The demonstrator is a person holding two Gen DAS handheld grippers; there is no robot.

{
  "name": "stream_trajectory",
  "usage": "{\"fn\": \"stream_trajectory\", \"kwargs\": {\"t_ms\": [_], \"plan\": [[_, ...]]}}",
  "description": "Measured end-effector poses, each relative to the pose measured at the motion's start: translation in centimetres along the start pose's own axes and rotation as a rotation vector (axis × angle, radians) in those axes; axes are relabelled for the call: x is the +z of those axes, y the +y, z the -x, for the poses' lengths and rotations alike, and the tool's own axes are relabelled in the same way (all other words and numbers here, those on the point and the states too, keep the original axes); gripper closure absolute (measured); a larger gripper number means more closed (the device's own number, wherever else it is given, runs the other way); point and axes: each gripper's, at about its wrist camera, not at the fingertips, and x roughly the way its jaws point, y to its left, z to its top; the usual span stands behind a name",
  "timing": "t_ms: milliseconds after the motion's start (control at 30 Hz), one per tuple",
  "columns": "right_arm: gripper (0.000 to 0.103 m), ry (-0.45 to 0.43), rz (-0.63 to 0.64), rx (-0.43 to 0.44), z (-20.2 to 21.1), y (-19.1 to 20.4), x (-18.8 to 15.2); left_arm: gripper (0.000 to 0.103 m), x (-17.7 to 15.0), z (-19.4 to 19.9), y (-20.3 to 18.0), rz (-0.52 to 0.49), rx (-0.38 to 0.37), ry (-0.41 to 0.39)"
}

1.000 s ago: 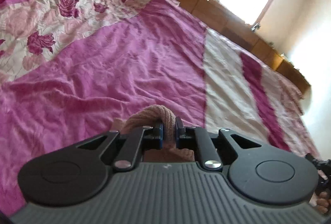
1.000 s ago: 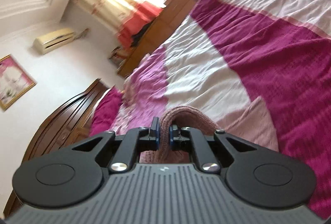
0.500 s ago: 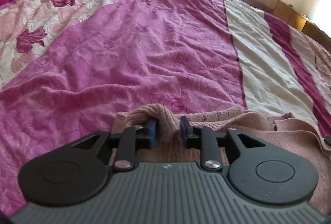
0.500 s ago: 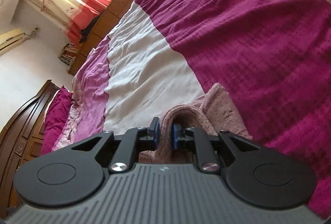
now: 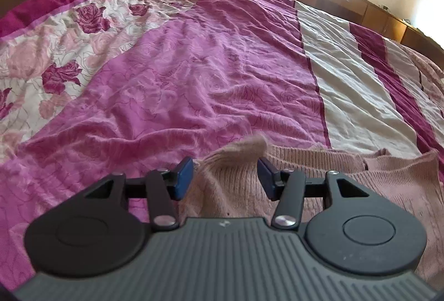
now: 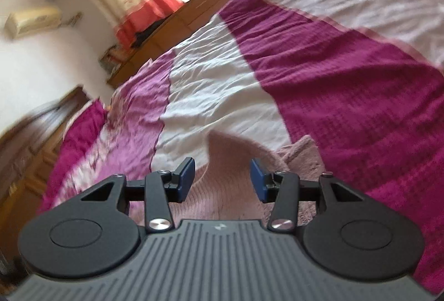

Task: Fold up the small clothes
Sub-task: 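Open both tools and withdraw them from the folded cardigan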

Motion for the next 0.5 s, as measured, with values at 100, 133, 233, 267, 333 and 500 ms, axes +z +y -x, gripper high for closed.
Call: {"fn": "stream_trajectory", "kwargs": {"t_ms": [100, 133, 233, 267, 333, 500], "plan": [[0.051, 0.032, 0.084, 0.003, -0.7, 1.1, -0.2, 0.050, -0.4, 0.5, -0.3, -0.030, -0.032, -0.009], [0.051, 0.042, 0.103, -0.001, -1.1, 1.3, -0.2, 0.050, -0.5, 0.5, -0.5, -0.040, -0.043, -0.010], [0.051, 0.065, 0.146, -0.042, -2.2, 1.7, -0.4, 0.050, -0.9, -0.1, -1.0, -0.070, -0.064, 0.003], [0.051, 0.073, 0.156, -0.053, -2.6, 1.7, -0.6, 0.050, -1.1, -0.3, -1.1, -0.078, -0.066, 0.007], [0.051, 0.094, 0.166, -0.079, -3.3, 1.3, -1.0, 0.050, -1.4, -1.2, -1.2, -0.090, -0.063, 0.016], [0.051, 0.098, 0.164, -0.106, -4.6, -0.2, -1.7, 0.050, -2.0, -4.1, 0.2, -0.059, 0.008, 0.051]]}}
